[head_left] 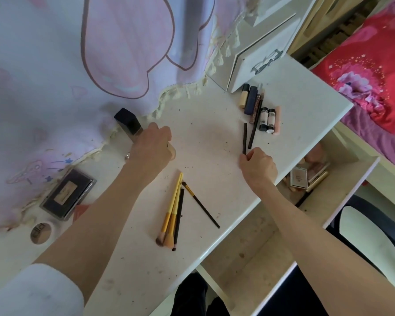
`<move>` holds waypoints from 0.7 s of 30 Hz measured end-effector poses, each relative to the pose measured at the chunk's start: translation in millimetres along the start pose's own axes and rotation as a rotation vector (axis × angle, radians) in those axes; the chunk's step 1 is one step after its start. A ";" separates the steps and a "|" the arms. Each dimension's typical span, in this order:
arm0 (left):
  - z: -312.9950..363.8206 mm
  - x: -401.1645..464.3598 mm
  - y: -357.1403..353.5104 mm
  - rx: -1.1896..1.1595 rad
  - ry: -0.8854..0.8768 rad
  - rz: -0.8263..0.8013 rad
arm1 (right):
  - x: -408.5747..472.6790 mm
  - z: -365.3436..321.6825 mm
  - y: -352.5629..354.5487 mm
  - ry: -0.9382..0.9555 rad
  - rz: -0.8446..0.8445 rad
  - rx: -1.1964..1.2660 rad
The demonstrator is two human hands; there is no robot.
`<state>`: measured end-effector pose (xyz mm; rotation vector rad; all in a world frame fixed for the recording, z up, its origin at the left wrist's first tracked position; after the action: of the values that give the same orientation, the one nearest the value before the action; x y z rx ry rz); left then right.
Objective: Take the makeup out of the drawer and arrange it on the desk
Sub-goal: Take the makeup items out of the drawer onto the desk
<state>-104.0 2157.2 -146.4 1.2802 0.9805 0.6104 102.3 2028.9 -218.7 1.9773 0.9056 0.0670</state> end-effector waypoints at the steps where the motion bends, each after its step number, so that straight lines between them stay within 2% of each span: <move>1: 0.0 -1.0 0.6 -0.014 0.010 0.022 | 0.0 0.5 0.4 -0.007 0.000 -0.001; 6: 5.5 -2.5 3.0 -0.070 0.013 0.125 | -0.5 2.8 3.0 -0.035 -0.014 0.017; 12: 7.8 -0.3 -0.8 -0.175 -0.005 0.141 | -8.7 7.7 2.8 -0.022 -0.023 0.082; 21: -1.4 -5.0 5.3 -0.049 0.037 0.123 | -20.3 17.5 2.6 0.018 -0.047 0.077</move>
<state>-106.9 2154.8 -140.0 1.2960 0.9168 0.7512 95.8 2002.8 -220.5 2.0285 0.9790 0.0240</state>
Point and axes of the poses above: each hand's wrist, its own x-axis towards the middle knuckle, its own y-axis out of the back of the hand, z = x × y, the point moved 5 cm from there along x, towards the middle knuckle, and after that the axes turned 12 degrees about x, right-handed, at the moved point
